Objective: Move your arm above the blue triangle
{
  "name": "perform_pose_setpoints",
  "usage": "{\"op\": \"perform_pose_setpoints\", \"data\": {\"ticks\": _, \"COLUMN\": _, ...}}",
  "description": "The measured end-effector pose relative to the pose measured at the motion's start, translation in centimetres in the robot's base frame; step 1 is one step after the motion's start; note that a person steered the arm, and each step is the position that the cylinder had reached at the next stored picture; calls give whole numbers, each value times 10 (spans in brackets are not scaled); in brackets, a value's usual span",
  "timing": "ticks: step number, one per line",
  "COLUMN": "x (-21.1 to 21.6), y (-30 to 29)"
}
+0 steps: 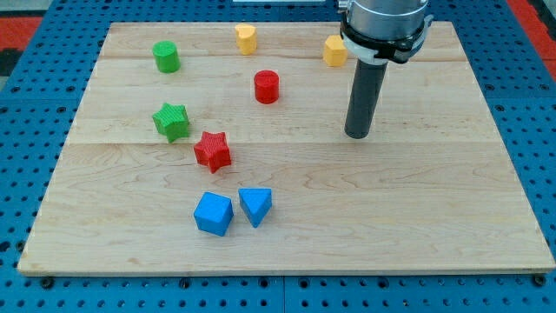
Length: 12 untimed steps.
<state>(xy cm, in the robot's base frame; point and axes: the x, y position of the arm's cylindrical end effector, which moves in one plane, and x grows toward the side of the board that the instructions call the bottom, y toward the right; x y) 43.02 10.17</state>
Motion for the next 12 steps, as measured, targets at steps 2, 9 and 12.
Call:
{"op": "perform_pose_setpoints", "data": {"ticks": 2, "x": 74, "y": 10}}
{"op": "perform_pose_setpoints", "data": {"ticks": 9, "x": 84, "y": -3}}
{"op": "perform_pose_setpoints", "data": {"ticks": 12, "x": 67, "y": -114}}
